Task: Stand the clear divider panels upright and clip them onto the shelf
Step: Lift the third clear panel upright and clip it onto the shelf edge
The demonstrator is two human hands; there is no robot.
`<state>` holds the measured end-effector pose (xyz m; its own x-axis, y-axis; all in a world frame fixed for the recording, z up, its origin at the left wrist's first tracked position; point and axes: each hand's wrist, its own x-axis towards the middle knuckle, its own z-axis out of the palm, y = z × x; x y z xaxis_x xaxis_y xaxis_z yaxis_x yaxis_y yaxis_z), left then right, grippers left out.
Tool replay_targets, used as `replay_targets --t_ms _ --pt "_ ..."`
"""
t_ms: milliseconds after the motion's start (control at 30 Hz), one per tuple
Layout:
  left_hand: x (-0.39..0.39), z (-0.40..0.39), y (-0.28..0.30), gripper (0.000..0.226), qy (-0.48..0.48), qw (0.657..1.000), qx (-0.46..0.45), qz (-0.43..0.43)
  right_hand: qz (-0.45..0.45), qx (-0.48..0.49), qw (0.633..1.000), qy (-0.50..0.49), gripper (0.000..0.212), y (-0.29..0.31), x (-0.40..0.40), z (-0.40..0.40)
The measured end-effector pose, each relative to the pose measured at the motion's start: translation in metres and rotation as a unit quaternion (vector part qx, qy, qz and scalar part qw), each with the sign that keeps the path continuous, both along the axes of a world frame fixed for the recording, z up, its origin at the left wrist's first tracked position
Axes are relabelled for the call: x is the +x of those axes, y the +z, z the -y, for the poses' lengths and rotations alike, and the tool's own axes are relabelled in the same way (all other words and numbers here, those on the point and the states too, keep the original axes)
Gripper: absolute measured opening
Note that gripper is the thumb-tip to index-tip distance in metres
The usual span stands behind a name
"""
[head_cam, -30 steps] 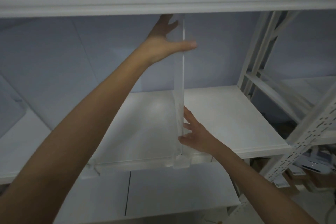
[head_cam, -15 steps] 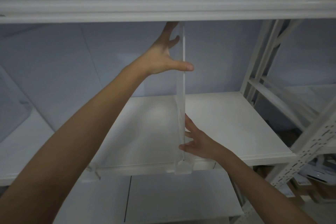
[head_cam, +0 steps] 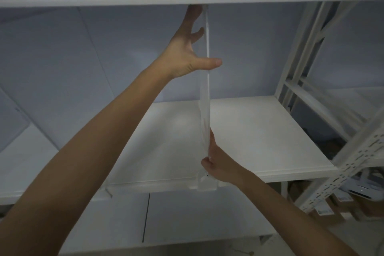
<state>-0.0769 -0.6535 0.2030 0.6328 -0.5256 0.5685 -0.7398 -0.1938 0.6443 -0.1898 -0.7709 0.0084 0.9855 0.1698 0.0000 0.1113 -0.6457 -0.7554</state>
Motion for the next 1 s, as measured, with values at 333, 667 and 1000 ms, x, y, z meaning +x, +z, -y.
replay_targets --t_ms 333,667,1000 --pt "-0.015 -0.001 -0.013 0.110 -0.047 0.998 0.008 0.045 0.020 -0.025 0.999 -0.008 0.085 -0.011 -0.005 -0.005" --pt "-0.040 0.000 -0.013 0.107 -0.033 0.998 -0.001 0.044 0.008 0.000 1.000 -0.020 0.086 -0.027 -0.003 -0.007" --pt "-0.043 -0.009 -0.008 0.120 -0.073 0.996 0.002 -0.056 0.033 0.128 0.991 0.020 0.096 -0.038 0.000 0.011"
